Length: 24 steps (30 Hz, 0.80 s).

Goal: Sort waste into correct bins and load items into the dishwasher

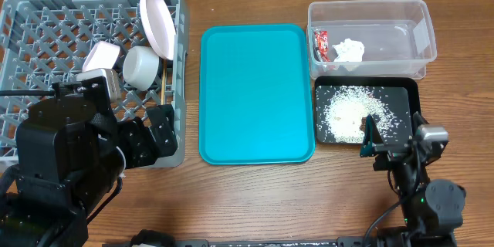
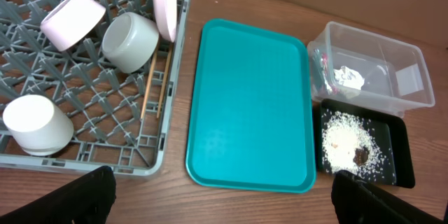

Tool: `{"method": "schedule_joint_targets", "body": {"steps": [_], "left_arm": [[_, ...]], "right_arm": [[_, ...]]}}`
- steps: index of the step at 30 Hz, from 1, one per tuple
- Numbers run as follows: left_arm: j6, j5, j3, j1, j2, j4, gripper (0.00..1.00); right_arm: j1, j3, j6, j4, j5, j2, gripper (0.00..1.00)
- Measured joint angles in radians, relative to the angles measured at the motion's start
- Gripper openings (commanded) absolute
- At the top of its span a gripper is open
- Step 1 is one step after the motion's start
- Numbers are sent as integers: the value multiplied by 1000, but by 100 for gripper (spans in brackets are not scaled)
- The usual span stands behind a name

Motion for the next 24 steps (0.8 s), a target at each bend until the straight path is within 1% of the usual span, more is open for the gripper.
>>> {"method": "schedule_joint_targets", "body": {"steps": [7,13,20,24], "left_arm": [[0,0,0,0,0,0,100],[0,0,0,0,0,0,100],[0,0,0,0,0,0,100],[0,0,0,0,0,0,100]], "right_arm": [[-40,-119,-1,50,0,-136,100],[-41,-239,0,266,0,-171,100],[-41,-264,-1,257,-1,-172,100],[-41,-264,-1,176,-1,-172,100]]}}
